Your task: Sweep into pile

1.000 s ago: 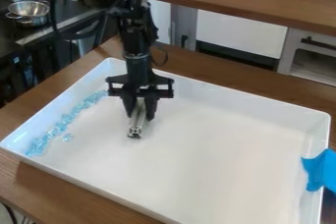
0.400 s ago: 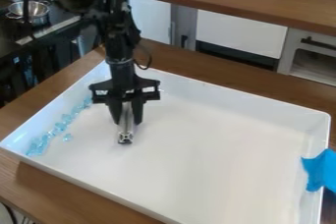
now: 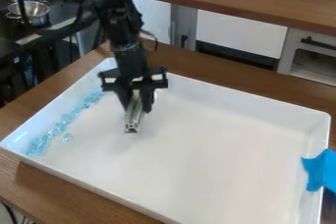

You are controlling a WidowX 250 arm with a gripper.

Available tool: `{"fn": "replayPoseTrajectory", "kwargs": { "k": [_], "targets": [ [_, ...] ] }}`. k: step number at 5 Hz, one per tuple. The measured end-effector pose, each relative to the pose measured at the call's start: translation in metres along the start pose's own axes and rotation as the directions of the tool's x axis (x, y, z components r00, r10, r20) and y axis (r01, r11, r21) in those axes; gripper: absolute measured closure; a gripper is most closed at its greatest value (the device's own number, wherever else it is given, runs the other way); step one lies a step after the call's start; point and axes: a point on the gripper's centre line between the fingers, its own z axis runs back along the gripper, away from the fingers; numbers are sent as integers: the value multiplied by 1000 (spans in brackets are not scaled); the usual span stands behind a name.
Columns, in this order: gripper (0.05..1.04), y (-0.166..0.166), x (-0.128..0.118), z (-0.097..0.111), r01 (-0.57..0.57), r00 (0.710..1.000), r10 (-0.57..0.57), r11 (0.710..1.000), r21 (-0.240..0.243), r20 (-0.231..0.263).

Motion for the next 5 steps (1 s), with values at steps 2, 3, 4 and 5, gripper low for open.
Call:
{"fn": "replayPoseTrajectory", "kwargs": {
  "k": [2,3,4,5],
  "targets": [
    [693,1,21,-18,-25,1000,25,999,41,-4],
    [693,6,26,-21,-39,999,40,998,58,-15],
    [693,23,27,-18,-78,997,79,994,76,-18],
    [693,39,28,-15,-99,995,101,992,82,-21]
  ]
}}
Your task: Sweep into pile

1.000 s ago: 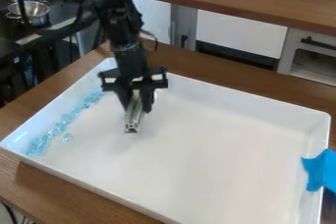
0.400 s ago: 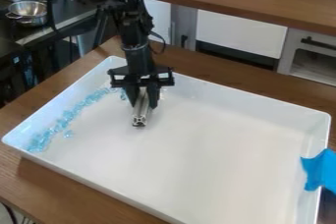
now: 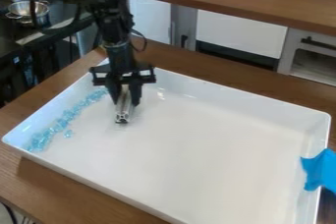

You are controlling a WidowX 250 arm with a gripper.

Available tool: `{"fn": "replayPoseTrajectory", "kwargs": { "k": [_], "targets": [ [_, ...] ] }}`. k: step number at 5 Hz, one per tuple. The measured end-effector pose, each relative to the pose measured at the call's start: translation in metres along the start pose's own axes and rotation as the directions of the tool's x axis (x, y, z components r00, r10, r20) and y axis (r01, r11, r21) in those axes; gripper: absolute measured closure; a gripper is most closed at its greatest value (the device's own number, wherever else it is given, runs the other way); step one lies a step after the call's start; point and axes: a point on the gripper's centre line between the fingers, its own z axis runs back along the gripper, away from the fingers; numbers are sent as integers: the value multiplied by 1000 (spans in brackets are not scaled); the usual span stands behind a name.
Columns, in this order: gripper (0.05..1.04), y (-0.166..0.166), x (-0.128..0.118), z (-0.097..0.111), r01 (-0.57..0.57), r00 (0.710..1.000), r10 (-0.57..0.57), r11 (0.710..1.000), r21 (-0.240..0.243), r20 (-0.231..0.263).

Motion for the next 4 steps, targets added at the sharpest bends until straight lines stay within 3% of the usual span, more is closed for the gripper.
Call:
{"fn": "replayPoseTrajectory", "kwargs": {
  "k": [2,4],
  "targets": [
    [693,31,8,16,-66,997,66,998,8,47],
    [693,7,0,59,-29,998,36,991,-133,54]
  ]
}}
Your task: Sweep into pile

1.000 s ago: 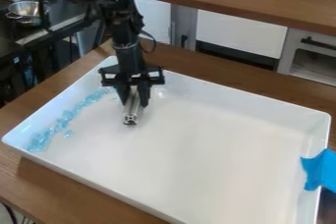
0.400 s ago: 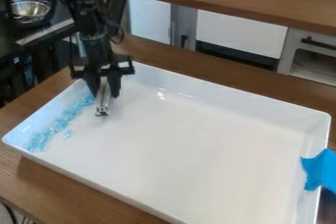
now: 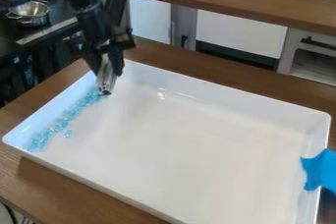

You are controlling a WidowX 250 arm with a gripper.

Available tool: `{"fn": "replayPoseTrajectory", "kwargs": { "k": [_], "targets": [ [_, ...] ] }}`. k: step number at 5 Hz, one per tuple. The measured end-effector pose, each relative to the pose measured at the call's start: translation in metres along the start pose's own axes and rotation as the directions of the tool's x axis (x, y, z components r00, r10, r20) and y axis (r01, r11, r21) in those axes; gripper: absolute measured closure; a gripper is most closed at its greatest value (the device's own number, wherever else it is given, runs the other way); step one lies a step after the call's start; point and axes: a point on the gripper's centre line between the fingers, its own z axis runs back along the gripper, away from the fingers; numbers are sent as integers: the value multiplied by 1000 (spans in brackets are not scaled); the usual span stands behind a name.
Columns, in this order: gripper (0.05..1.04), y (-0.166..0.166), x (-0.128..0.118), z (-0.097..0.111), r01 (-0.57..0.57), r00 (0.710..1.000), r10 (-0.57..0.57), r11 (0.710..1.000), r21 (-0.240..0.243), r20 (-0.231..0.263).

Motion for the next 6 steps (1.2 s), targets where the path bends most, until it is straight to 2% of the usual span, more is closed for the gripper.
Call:
{"fn": "replayPoseTrajectory", "kwargs": {
  "k": [1,2,3,4,5,6],
  "targets": [
    [693,-25,-18,-3,92,994,-93,996,-22,-52],
    [693,-32,-47,-25,229,970,-228,974,3,-81],
    [693,-57,-85,-32,371,927,-371,928,3,-55],
    [693,-95,-109,-22,392,916,-391,920,-14,-92],
    [693,-136,-119,-12,383,921,-380,924,10,-89],
    [693,-157,-125,-40,377,921,-364,923,84,-137]
  ]
}}
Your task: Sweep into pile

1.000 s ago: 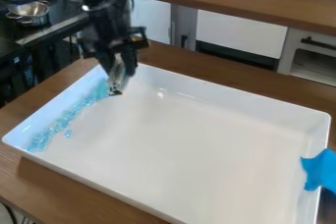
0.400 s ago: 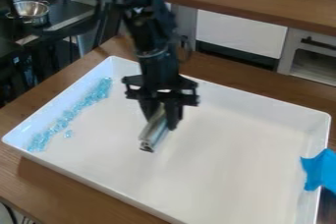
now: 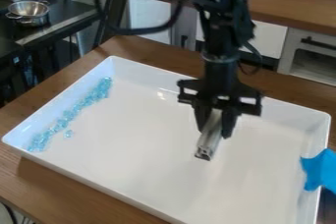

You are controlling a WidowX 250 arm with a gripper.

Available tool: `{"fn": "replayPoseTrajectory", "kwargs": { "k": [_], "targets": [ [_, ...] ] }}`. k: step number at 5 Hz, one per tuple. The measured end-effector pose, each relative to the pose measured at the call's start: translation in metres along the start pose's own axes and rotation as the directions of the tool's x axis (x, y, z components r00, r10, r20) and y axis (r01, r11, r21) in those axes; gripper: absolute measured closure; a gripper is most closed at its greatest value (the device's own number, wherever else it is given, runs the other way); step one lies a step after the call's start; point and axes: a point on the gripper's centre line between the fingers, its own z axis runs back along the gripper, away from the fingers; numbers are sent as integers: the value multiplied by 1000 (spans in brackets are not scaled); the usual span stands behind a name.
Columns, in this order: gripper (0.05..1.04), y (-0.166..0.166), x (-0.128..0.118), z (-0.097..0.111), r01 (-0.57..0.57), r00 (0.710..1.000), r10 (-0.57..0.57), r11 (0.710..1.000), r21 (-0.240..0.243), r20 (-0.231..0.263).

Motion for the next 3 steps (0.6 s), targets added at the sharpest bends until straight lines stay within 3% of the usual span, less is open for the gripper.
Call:
{"fn": "replayPoseTrajectory", "kwargs": {
  "k": [1,2,3],
  "targets": [
    [693,-20,0,-34,-23,999,24,998,62,-28],
    [646,-29,-3,-52,-38,999,41,994,101,-32],
    [341,-30,-4,-52,-40,998,44,995,90,-41]
  ]
}}
